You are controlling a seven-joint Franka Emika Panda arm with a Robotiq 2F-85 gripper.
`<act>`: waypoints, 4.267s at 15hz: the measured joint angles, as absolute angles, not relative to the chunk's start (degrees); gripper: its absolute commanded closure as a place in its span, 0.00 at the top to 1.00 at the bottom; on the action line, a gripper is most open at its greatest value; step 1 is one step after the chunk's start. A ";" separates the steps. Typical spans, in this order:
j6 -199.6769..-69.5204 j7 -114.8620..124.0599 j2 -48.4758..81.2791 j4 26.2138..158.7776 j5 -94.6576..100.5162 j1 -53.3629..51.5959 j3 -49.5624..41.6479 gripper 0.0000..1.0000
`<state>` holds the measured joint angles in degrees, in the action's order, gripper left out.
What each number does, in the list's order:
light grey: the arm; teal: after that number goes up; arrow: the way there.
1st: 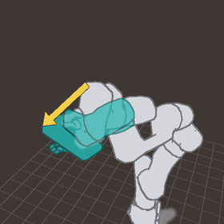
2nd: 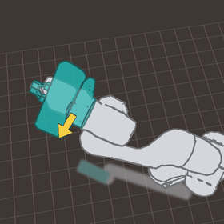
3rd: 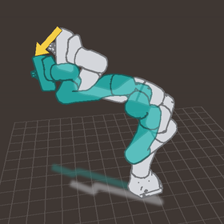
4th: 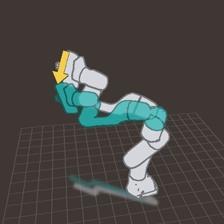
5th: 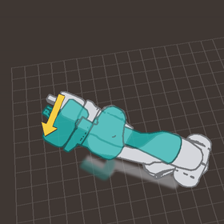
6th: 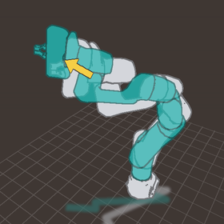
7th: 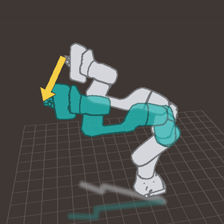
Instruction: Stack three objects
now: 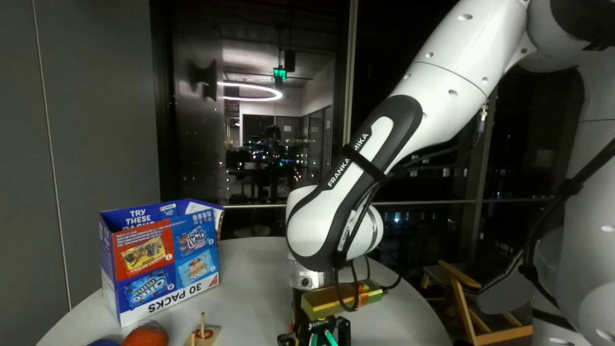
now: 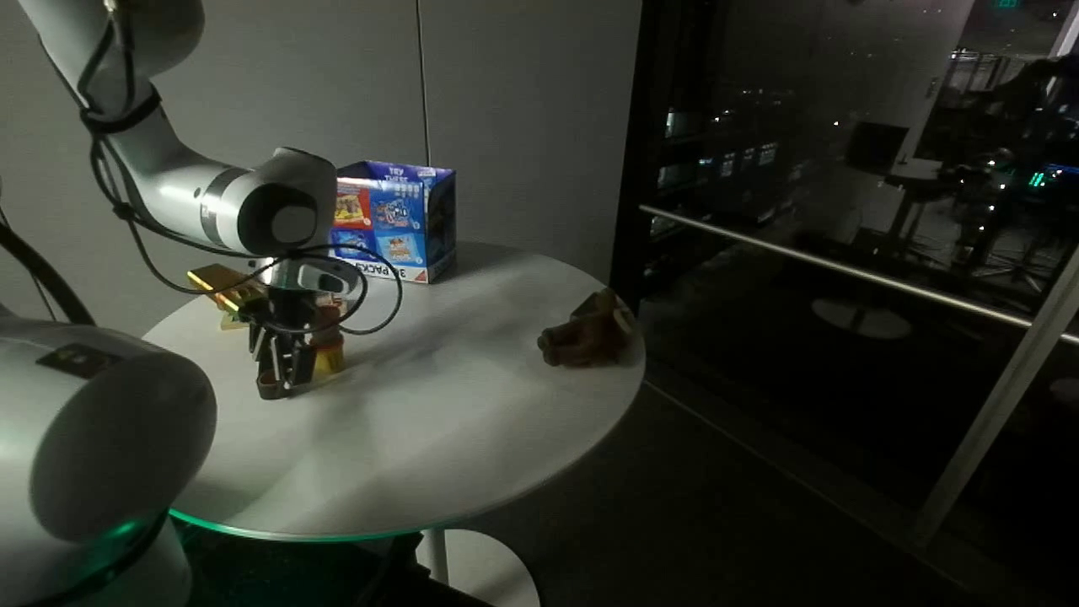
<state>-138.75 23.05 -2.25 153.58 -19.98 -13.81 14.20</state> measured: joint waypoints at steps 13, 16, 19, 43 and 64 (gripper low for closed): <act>-131.74 40.97 -12.29 157.05 -11.61 -15.10 19.30 0.30; -129.33 44.79 -16.58 157.07 -9.70 -15.49 21.08 0.30; -126.35 47.25 -21.00 157.09 -9.14 -16.22 22.62 0.30; -119.86 32.35 -37.28 154.32 2.01 -14.66 19.70 0.30; -119.52 7.17 -13.00 139.65 1.94 -11.64 13.03 0.30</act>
